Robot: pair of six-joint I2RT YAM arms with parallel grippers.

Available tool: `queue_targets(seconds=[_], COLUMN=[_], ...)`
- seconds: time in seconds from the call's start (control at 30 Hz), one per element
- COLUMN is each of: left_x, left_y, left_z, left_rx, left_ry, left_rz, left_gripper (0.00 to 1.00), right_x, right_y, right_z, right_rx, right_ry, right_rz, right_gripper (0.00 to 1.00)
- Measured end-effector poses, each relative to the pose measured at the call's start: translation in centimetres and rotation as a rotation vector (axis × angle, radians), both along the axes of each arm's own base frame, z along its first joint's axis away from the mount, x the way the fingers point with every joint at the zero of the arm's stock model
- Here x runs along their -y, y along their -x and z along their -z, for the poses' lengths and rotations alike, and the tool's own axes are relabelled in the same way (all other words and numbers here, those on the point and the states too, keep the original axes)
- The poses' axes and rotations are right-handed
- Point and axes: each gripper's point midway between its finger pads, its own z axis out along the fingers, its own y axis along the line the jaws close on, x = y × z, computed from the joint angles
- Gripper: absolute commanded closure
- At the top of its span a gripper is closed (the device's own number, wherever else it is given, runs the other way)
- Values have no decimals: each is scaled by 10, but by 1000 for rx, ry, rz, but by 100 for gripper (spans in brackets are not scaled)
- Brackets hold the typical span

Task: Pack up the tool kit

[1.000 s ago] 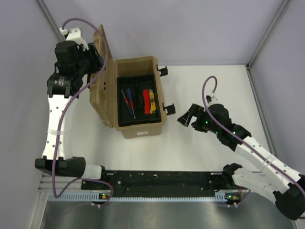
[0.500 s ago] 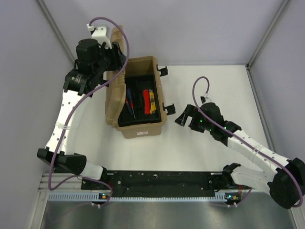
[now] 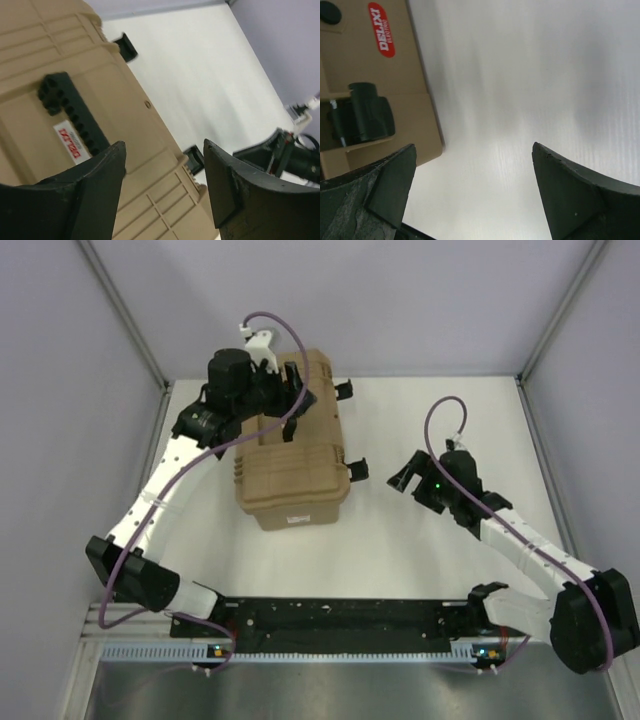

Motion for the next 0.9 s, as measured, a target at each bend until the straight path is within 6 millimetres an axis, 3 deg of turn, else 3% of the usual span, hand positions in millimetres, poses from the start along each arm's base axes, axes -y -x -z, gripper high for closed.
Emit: queue_targets(seconds=[0.1,0.2,0.33,0.5,0.73,0.9], left_x=[21,36,34,24,26,28], left_y=[22,52,80,93,89,87], left_z=[17,43,79,114,122,127], left_rx=[9,20,27,63,148,158], left_ry=[-38,-88,-145,-264,-357,-348], left_rz=[76,143,163,131,92,63], left_gripper=[32,32,31,25,28,33], right_x=[11,9,-8,-34,-64,-73], right_y=[-4,0,0,-15,-33,-40], right_z=[19,42,54,50,31,10], right_rx=[-39,-95,-132,-118,-59,6], right_ry=[-22,-69,-150,-302,-512,-606], right_rz=[33,28,-15,-66,-137,-178], right_gripper=[5,5,5,5,6,6])
